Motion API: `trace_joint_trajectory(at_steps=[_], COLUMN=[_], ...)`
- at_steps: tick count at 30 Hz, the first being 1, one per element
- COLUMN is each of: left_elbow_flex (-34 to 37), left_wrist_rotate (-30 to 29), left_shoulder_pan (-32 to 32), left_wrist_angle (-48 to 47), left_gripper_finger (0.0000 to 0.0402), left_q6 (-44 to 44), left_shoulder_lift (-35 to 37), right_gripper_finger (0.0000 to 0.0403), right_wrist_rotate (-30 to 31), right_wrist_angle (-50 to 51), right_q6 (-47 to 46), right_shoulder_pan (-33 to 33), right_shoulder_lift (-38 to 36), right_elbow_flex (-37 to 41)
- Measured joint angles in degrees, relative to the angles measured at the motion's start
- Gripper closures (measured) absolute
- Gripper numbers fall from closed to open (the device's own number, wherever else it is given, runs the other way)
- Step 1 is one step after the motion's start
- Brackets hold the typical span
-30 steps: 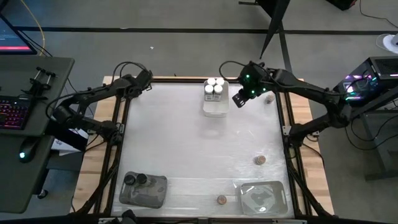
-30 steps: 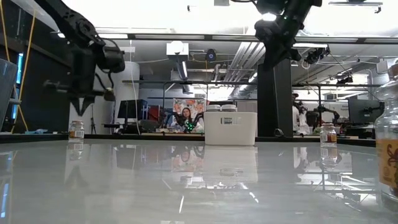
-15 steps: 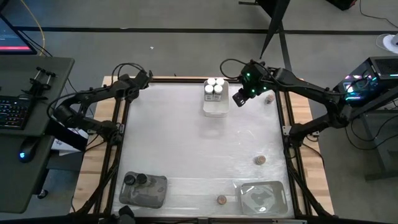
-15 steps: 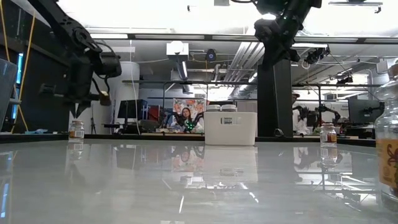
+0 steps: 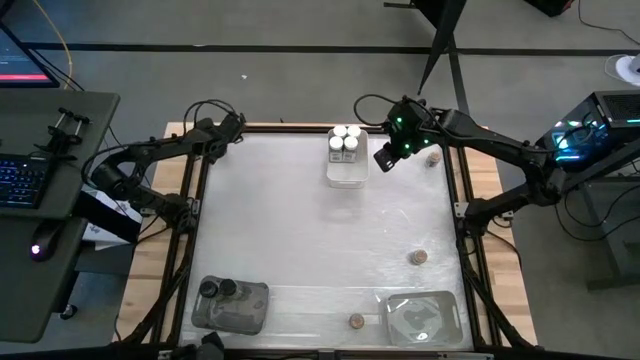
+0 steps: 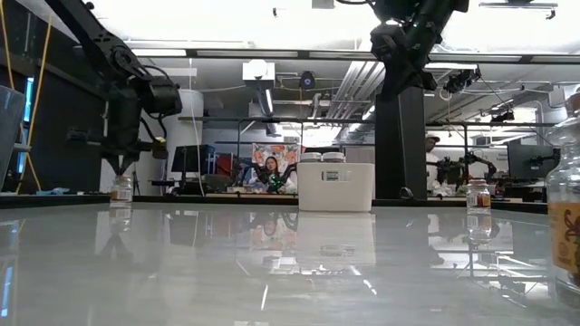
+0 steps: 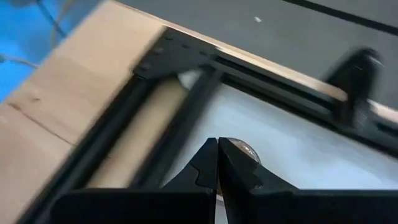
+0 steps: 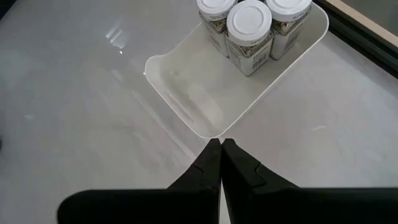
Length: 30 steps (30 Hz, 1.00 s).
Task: Sort spices by type
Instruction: Put the top left brown seasoning bottle into the gray bin
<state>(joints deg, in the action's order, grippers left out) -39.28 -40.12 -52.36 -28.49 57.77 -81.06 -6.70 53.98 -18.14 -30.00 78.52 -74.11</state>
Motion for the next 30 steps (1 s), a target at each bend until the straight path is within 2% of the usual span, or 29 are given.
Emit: trace_joint_trajectory(at_steps=[6, 9, 16, 20, 24, 27, 30], left_elbow_flex=[-0.1, -0.11, 0.02, 0.23, 0.34, -1.57, -7.14], left_wrist_rotate=[4.05, 7.41, 11.02, 14.79, 16.43, 18.57, 22.53], left_shoulder_pan=[9.39, 16.41, 34.63, 43.76, 49.99, 52.43, 53.75], left_wrist_angle=[0.18, 0.33, 2.66, 11.7, 25.71, 35.88, 42.74], left_gripper_finger=[0.0401, 0.0401, 0.0401, 0.0401, 0.0401, 0.0401, 0.0401], left_q6=[-1.42, -2.53, -3.5, -3.59, -4.52, -4.47, -4.65], left_shoulder_lift=[0.05, 0.05, 0.02, -0.2, -3.25, -9.62, -18.57], right_gripper_finger=[0.0403, 0.0403, 0.0403, 0.0403, 0.0403, 0.0403, 0.0403], right_wrist_rotate=[0.01, 0.02, 0.07, 0.11, 0.11, 0.09, -0.05], right_wrist_angle=[-0.01, -0.01, -0.03, -0.27, -0.27, -0.34, -0.89], right_q6=[0.07, 0.01, -4.0, -6.08, -6.45, -6.46, -6.37], right_shoulder_pan=[0.0, 0.0, 0.0, 0.0, 0.0, 0.0, 0.0], right_shoulder_lift=[0.0, 0.0, 0.0, 0.0, 0.0, 0.0, 0.0], right_elbow_flex=[0.0, 0.0, 0.0, 0.0, 0.0, 0.0, 0.0])
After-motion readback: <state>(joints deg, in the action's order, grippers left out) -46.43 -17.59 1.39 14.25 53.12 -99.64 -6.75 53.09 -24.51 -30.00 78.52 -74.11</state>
